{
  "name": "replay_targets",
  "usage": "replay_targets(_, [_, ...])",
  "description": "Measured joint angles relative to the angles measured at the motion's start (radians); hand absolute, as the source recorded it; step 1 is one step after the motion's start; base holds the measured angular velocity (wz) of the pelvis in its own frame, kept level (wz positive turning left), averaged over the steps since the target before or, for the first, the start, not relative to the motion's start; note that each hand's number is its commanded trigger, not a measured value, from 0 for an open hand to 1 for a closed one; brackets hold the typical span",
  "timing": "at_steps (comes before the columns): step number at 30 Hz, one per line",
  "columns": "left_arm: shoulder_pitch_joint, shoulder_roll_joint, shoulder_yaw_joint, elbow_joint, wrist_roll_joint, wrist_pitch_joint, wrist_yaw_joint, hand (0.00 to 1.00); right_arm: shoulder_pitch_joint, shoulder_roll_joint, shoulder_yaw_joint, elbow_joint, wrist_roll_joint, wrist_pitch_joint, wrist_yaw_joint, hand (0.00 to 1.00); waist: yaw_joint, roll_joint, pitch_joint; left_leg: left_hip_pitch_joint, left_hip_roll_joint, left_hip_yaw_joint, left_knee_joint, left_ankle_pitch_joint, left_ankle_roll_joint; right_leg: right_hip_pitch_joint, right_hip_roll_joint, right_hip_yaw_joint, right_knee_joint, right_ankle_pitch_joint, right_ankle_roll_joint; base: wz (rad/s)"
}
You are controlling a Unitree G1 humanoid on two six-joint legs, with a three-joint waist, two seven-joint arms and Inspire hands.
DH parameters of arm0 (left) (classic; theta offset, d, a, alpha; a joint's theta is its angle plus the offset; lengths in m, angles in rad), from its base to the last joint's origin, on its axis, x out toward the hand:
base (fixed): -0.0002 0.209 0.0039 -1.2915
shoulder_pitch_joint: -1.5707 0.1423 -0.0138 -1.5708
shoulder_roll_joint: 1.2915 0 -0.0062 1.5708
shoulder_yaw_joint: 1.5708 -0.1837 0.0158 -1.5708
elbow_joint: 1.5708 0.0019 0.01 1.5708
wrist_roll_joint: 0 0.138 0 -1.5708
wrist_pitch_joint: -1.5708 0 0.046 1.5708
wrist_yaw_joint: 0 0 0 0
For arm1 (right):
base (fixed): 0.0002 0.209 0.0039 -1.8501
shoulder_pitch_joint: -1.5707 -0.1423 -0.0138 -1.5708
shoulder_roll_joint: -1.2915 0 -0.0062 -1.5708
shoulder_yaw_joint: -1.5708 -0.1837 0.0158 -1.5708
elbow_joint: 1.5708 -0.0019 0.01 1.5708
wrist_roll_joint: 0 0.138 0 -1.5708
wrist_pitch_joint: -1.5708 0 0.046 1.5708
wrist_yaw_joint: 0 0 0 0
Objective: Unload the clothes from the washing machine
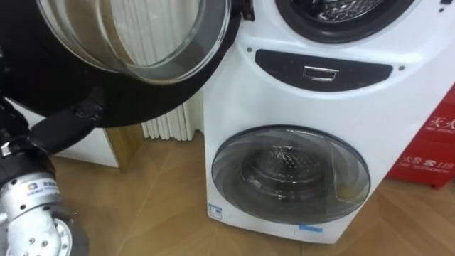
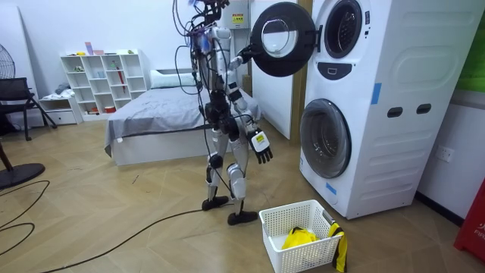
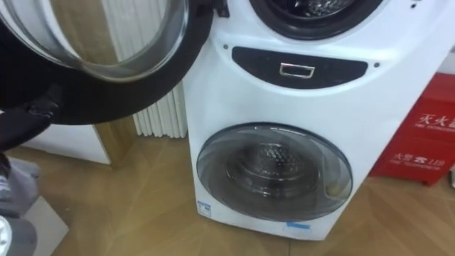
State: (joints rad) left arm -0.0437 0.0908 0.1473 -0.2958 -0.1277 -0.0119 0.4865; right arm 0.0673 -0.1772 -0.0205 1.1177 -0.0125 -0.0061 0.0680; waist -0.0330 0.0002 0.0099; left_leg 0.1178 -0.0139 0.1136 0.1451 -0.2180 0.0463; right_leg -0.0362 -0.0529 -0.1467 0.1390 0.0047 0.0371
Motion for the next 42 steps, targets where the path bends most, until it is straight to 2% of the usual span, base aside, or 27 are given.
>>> replay_targets(4, [0.001, 0.034, 0.000, 0.029, -0.046, -0.023, -0.011, 0.00, 0.006, 0.000, 0.003, -0.010, 0.014, -0.002, -0.012, 0.00, 0.001, -0.003, -0.0020, 0.001, -0.002, 0.008, 0.001, 0.000, 0.000, -0.004, 0.000, -0.019, 0.008, 0.003, -0.002, -0.07])
replay_targets(6, [0.012, 0.043, 0.000, 0.056, -0.083, -0.061, -0.022, 0.00, 0.014, 0.000, 0.024, -0.035, 0.018, -0.002, -0.026, 0.00, 0.004, -0.002, -0.0027, 0.008, -0.002, 0.012, 0.000, 0.000, 0.000, -0.003, 0.002, -0.018, 0.012, 0.003, -0.002, -0.08])
replay_targets(11, [0.054, 0.041, -0.006, 0.073, -0.117, -0.101, -0.061, 0.00, 0.008, 0.002, 0.059, -0.075, 0.025, -0.014, -0.022, 0.00, 0.004, -0.002, -0.0051, 0.017, -0.004, 0.021, -0.003, -0.002, 0.003, -0.001, 0.002, -0.017, 0.013, 0.003, -0.002, -0.05])
replay_targets(16, [0.114, 0.027, -0.065, 0.076, -0.119, -0.150, -0.062, 0.00, 0.003, 0.010, 0.080, -0.069, 0.043, -0.029, -0.021, 0.00, 0.001, -0.006, -0.0070, 0.017, -0.005, 0.020, -0.004, -0.003, 0.006, 0.000, 0.000, -0.017, 0.013, 0.011, 0.001, 0.01])
replay_targets(19, [0.145, 0.026, -0.103, 0.084, -0.144, -0.163, -0.062, 0.00, -0.011, 0.011, 0.080, -0.040, 0.044, -0.049, -0.021, 0.00, 0.001, -0.007, -0.0066, 0.018, -0.007, 0.020, -0.007, -0.003, 0.006, 0.000, -0.001, -0.017, 0.013, 0.013, 0.003, 0.01])
replay_targets(22, [0.183, 0.024, -0.175, 0.109, -0.203, -0.159, -0.064, 0.00, -0.019, 0.011, 0.085, -0.020, 0.052, -0.070, -0.021, 0.00, -0.002, -0.014, -0.0056, 0.017, -0.009, 0.020, -0.008, -0.003, 0.006, -0.001, -0.003, -0.017, 0.012, 0.013, 0.003, 0.00])
replay_targets(23, [0.197, 0.025, -0.221, 0.110, -0.238, -0.145, -0.067, 0.00, -0.021, 0.011, 0.089, -0.020, 0.057, -0.073, -0.020, 0.00, -0.007, -0.018, -0.0051, 0.014, -0.009, 0.020, -0.009, -0.003, 0.006, -0.005, -0.004, -0.016, 0.012, 0.014, 0.003, 0.00])
replay_targets(24, [0.205, 0.033, -0.292, 0.113, -0.241, -0.123, -0.111, 0.00, -0.021, 0.011, 0.099, -0.021, 0.060, -0.083, -0.021, 0.00, -0.016, -0.020, -0.0044, 0.012, -0.010, 0.021, -0.011, -0.003, 0.006, -0.008, -0.004, -0.013, 0.012, 0.014, 0.003, -0.12])
replay_targets(25, [0.202, 0.067, -0.393, 0.114, -0.239, -0.102, -0.191, 0.00, -0.031, 0.011, 0.118, -0.021, 0.060, -0.091, -0.021, 0.00, -0.038, -0.020, -0.0045, 0.011, -0.011, 0.029, -0.012, -0.004, 0.009, -0.013, -0.002, -0.002, 0.012, 0.014, 0.003, -0.19])
replay_targets(26, [0.197, 0.079, -0.443, 0.114, -0.239, -0.094, -0.228, 0.00, -0.039, 0.012, 0.125, -0.022, 0.061, -0.094, -0.020, 0.00, -0.054, -0.020, -0.0042, 0.011, -0.011, 0.036, -0.012, -0.006, 0.012, -0.016, 0.000, 0.004, 0.012, 0.014, 0.003, -0.38])
replay_targets(27, [0.168, 0.092, -0.538, 0.116, -0.238, -0.070, -0.293, 0.00, -0.052, 0.013, 0.147, -0.023, 0.068, -0.105, -0.021, 0.00, -0.083, -0.018, -0.0030, 0.012, -0.010, 0.055, -0.011, -0.010, 0.018, -0.020, 0.004, 0.010, 0.008, 0.014, 0.004, -0.41])
replay_targets(28, [0.146, 0.093, -0.582, 0.121, -0.235, -0.058, -0.331, 0.00, -0.055, 0.012, 0.158, -0.026, 0.073, -0.109, -0.021, 0.00, -0.098, -0.017, -0.0023, 0.013, -0.010, 0.065, -0.011, -0.012, 0.022, -0.020, 0.006, 0.010, 0.006, 0.014, 0.004, -0.54])
replay_targets(30, [0.057, 0.093, -0.700, 0.152, -0.229, -0.038, -0.477, 0.00, -0.058, 0.013, 0.183, -0.031, 0.081, -0.110, -0.021, 0.00, -0.139, -0.010, -0.0019, 0.017, -0.004, 0.100, -0.012, -0.022, 0.036, -0.026, 0.021, 0.026, -0.006, 0.014, 0.004, -0.58])
replay_targets(33, [0.006, 0.088, -0.744, 0.191, -0.227, -0.030, -0.597, 0.00, -0.043, 0.013, 0.192, -0.029, 0.101, -0.107, -0.022, 0.00, -0.185, -0.008, -0.0008, 0.026, 0.006, 0.132, -0.017, -0.026, 0.037, -0.037, 0.041, 0.044, -0.007, 0.011, -0.002, -0.44])
replay_targets(36, [0.007, 0.094, -0.744, 0.231, -0.227, -0.022, -0.654, 0.00, -0.036, 0.017, 0.194, -0.023, 0.159, -0.106, -0.024, 0.00, -0.187, -0.006, 0.0012, 0.033, 0.017, 0.136, -0.016, -0.030, 0.031, -0.038, 0.056, 0.059, -0.006, 0.004, -0.012, -0.20])
replay_targets(42, [0.007, 0.094, -0.749, 0.258, -0.211, -0.001, -0.674, 0.00, -0.041, 0.019, 0.197, -0.022, 0.201, -0.104, -0.020, 0.00, -0.181, -0.004, 0.0051, 0.025, 0.027, 0.134, -0.015, -0.032, 0.026, -0.047, 0.066, 0.056, -0.004, -0.005, -0.024, 0.00])
